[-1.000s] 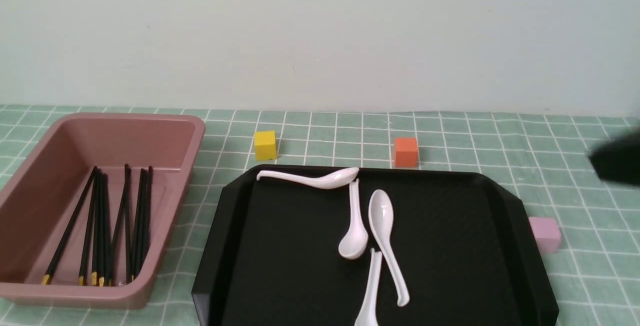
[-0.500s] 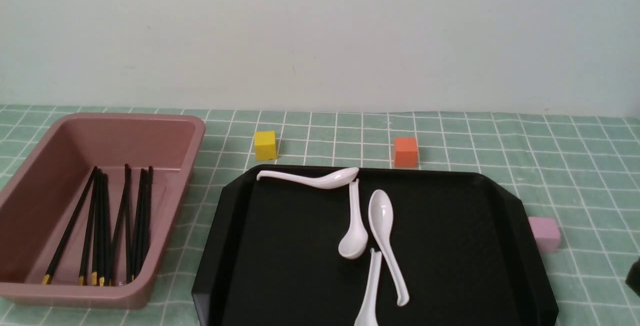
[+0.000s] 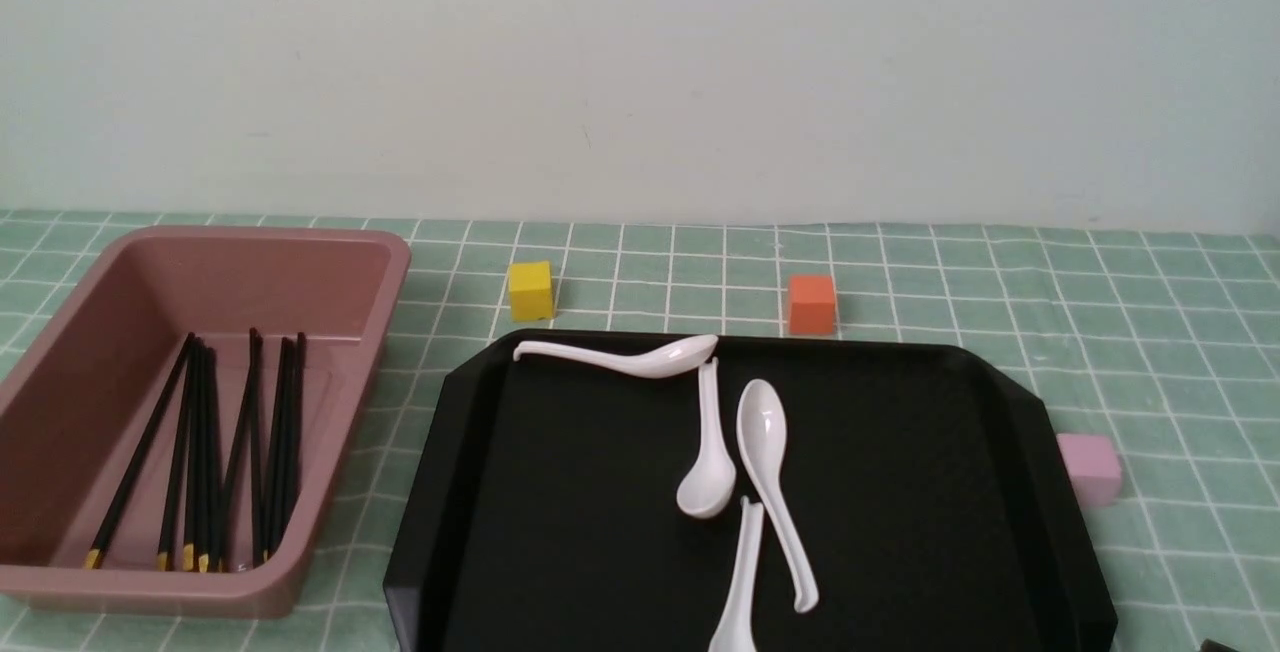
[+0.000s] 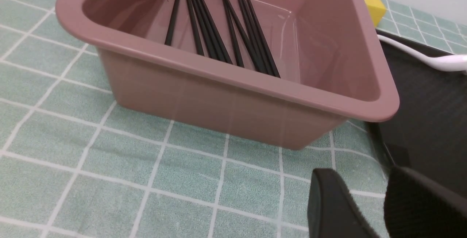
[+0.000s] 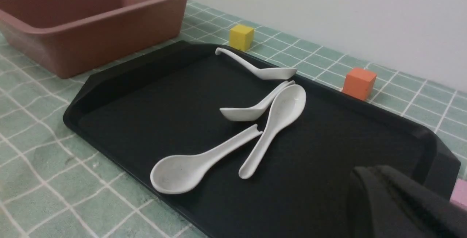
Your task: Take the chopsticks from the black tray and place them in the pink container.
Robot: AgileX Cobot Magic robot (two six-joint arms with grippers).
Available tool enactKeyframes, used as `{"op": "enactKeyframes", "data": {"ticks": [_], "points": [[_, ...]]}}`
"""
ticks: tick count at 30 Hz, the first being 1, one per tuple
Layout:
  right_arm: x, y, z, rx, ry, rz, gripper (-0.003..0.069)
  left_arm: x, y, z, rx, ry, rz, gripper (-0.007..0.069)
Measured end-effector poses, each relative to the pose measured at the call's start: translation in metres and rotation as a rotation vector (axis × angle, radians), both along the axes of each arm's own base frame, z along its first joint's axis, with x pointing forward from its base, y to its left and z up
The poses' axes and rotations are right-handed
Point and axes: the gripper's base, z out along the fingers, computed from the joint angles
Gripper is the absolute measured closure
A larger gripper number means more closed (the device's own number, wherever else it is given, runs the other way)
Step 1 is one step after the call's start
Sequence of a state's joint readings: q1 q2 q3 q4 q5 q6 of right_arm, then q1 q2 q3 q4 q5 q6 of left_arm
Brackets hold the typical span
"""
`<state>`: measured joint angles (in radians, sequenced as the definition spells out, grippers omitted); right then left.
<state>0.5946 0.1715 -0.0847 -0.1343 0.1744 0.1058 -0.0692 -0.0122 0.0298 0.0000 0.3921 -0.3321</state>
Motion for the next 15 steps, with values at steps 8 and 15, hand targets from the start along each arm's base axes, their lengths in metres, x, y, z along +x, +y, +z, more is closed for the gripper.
{"op": "enactKeyframes", "data": {"ticks": [8, 15], "points": [[-0.003, -0.002, 0.001, 0.055, 0.01, -0.005, 0.0643, 0.0, 0.0, 0.0, 0.0, 0.0, 0.0, 0.0386], [0.0, -0.014, -0.005, 0.03, 0.056, -0.194, 0.0637, 0.0, 0.0, 0.0, 0.0, 0.0, 0.0, 0.0386]]}}
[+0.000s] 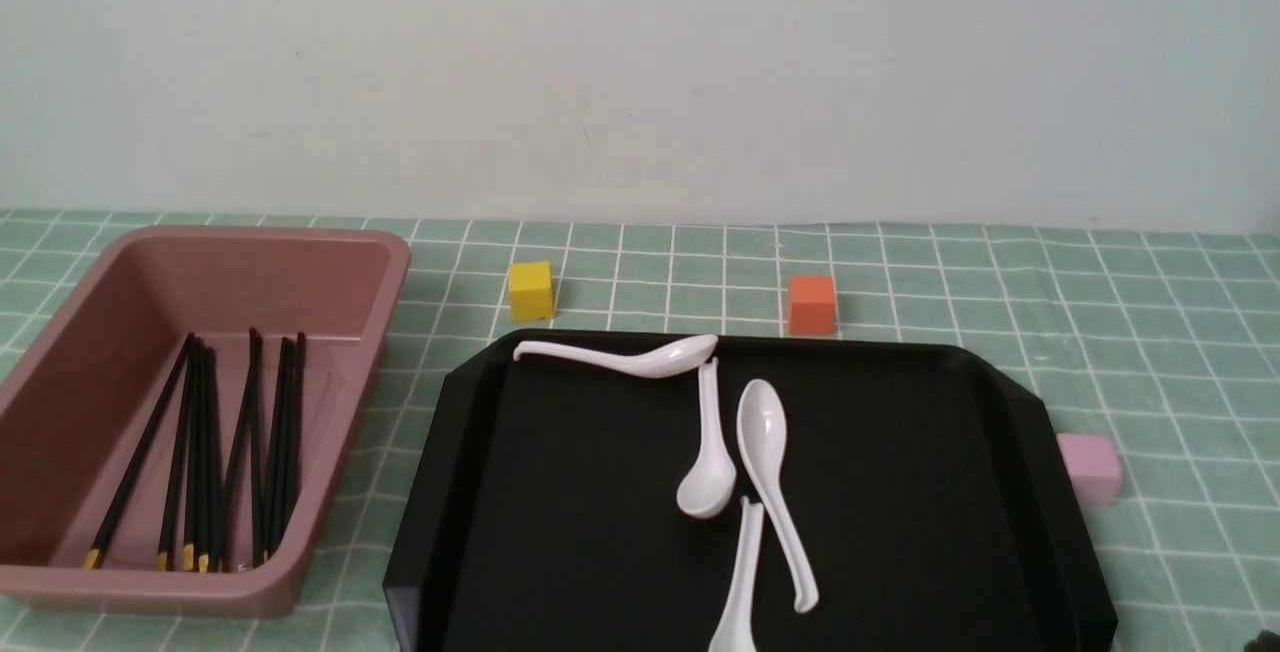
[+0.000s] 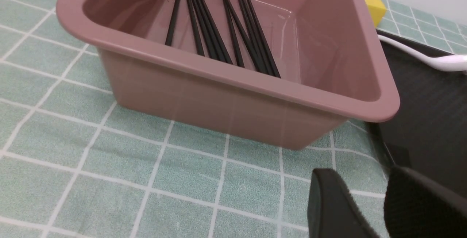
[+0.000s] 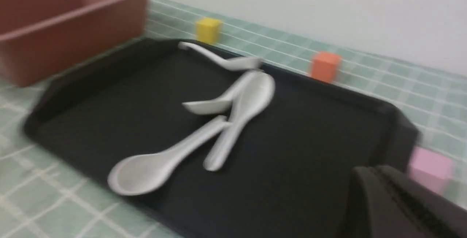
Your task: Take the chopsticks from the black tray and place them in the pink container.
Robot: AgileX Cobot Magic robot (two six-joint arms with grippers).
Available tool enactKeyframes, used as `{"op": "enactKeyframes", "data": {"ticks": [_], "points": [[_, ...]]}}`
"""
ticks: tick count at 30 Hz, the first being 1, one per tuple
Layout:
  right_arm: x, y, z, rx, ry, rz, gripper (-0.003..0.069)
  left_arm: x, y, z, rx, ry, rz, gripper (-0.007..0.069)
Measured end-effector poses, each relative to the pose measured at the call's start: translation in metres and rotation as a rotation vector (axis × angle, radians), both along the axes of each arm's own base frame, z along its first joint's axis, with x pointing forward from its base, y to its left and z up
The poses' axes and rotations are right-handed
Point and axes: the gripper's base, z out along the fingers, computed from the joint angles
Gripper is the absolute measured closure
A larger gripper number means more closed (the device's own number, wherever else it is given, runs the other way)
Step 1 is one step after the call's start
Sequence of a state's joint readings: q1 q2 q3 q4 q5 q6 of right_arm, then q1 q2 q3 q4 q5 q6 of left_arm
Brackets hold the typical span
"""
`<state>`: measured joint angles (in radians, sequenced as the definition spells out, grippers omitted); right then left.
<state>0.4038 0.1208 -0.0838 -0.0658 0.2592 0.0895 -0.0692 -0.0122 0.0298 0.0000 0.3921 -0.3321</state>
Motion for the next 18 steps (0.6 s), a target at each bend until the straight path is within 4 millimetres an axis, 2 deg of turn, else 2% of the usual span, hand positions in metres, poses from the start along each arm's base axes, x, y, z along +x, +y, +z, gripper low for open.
{"op": "enactKeyframes", "data": {"ticks": [8, 12, 14, 18], "points": [[-0.002, -0.018, -0.005, 0.002, 0.019, -0.281, 0.0631, 0.0, 0.0, 0.0, 0.0, 0.0, 0.0, 0.0386], [-0.004, -0.022, -0.018, 0.022, -0.005, -0.365, 0.0625, 0.0, 0.0, 0.0, 0.0, 0.0, 0.0, 0.0386], [-0.004, -0.025, -0.032, 0.026, 0.018, -0.414, 0.0622, 0.0, 0.0, 0.0, 0.0, 0.0, 0.0, 0.0386], [-0.005, -0.026, -0.036, 0.021, 0.06, -0.438, 0.0617, 0.0, 0.0, 0.0, 0.0, 0.0, 0.0, 0.0386]]}}
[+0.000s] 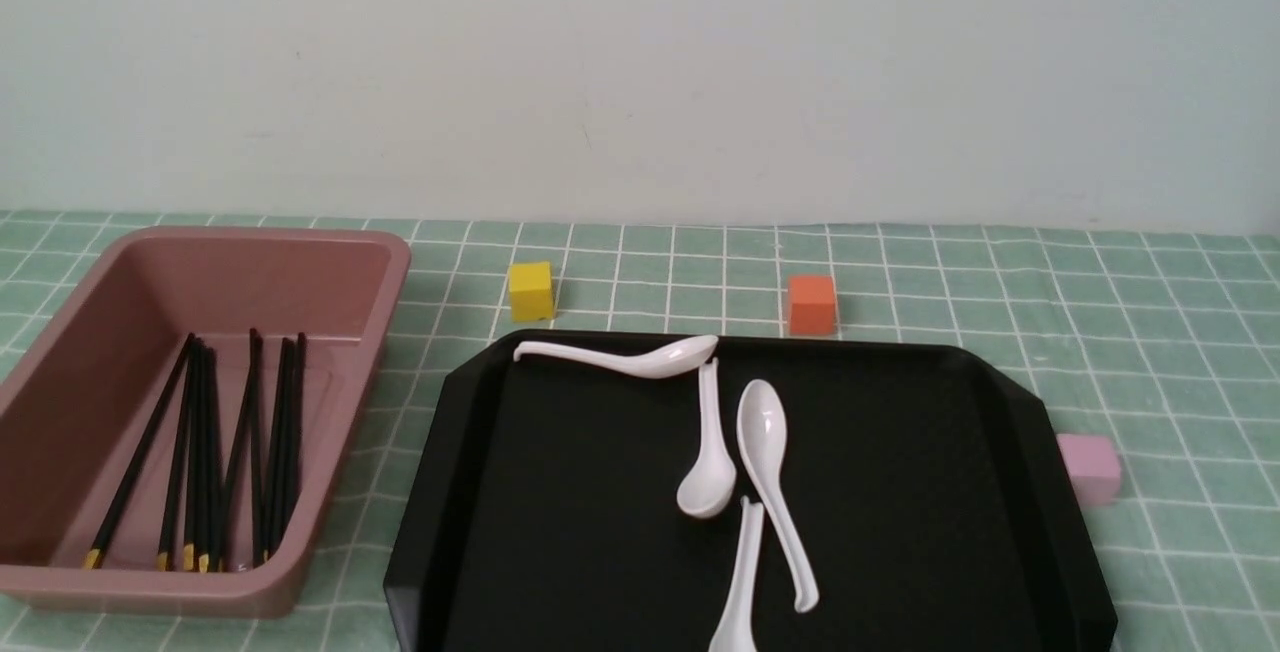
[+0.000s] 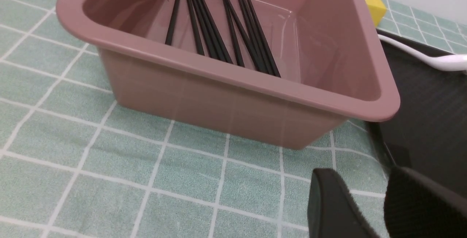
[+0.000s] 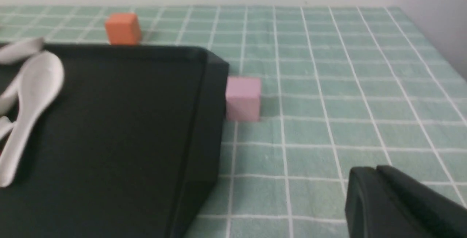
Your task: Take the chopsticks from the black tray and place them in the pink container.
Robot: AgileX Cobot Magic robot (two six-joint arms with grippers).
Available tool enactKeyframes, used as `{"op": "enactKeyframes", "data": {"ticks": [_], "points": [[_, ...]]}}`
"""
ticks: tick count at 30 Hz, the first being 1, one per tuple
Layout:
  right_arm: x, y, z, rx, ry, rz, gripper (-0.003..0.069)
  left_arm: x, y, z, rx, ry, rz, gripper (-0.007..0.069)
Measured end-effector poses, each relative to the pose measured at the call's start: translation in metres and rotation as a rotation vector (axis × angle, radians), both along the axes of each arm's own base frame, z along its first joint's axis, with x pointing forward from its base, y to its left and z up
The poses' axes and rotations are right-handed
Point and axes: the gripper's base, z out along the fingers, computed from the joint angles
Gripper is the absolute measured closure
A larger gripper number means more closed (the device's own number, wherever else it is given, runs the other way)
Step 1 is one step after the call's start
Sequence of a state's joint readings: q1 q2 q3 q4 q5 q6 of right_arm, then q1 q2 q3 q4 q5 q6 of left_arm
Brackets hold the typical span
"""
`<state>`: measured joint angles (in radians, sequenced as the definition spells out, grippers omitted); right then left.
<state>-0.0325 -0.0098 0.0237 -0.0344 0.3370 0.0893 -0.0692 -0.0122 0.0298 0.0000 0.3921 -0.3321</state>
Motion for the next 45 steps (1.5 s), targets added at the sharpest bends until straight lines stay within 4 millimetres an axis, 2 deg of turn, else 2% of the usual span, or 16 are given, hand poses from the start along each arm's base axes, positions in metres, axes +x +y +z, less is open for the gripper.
{"op": "enactKeyframes", "data": {"ticks": [45], "points": [[-0.0007, 0.0, -0.0007, 0.002, 0.021, -0.001, 0.0565, 0.0, 0.0, 0.0, 0.0, 0.0, 0.0, 0.0386]]}}
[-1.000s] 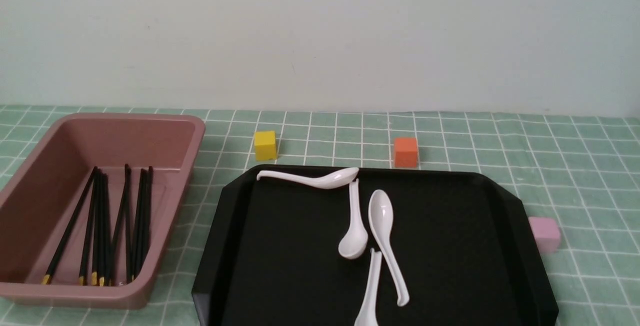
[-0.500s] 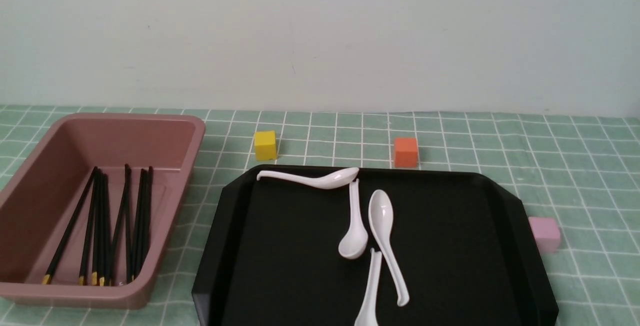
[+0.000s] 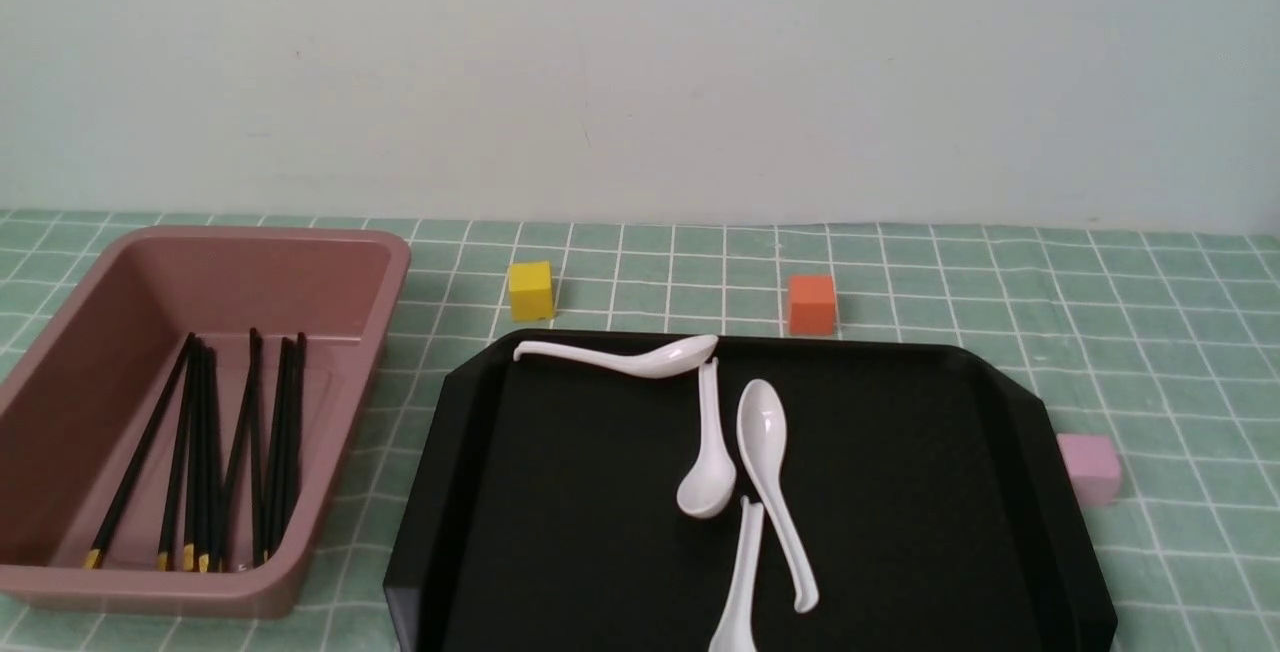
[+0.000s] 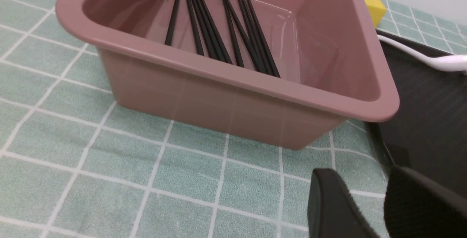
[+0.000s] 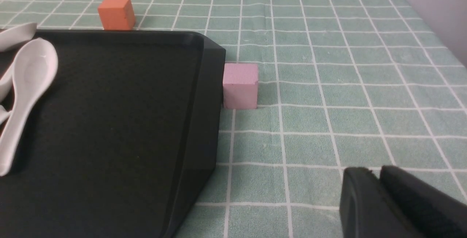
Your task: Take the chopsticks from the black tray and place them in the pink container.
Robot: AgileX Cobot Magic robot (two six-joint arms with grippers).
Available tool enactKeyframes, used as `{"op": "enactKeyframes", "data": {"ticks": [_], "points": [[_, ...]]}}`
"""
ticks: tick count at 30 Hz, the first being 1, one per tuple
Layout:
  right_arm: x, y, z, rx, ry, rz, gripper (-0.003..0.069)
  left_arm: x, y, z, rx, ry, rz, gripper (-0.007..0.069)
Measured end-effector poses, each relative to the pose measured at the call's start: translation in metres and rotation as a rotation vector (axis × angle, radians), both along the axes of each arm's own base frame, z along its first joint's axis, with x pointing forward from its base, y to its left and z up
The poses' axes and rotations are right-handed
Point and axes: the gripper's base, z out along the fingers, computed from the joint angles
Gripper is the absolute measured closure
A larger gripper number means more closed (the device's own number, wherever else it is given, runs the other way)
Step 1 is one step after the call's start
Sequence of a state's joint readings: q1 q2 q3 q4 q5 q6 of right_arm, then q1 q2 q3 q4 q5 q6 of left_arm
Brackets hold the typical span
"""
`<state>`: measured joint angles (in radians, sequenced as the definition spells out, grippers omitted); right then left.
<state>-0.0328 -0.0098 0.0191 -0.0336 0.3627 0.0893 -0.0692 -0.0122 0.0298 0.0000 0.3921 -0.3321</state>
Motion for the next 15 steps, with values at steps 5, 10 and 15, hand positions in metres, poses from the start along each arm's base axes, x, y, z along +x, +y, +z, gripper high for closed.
{"op": "enactKeyframes", "data": {"ticks": [5, 10, 15], "points": [[0.0, 0.0, 0.0, 0.0, 0.0, 0.0, 0.0559, 0.0, 0.0, 0.0, 0.0, 0.0, 0.0, 0.0386], [0.0, 0.0, 0.0, 0.0, 0.0, 0.0, 0.0552, 0.0, 0.0, 0.0, 0.0, 0.0, 0.0, 0.0386], [0.0, 0.0, 0.0, 0.0, 0.0, 0.0, 0.0547, 0.0, 0.0, 0.0, 0.0, 0.0, 0.0, 0.0386]]}}
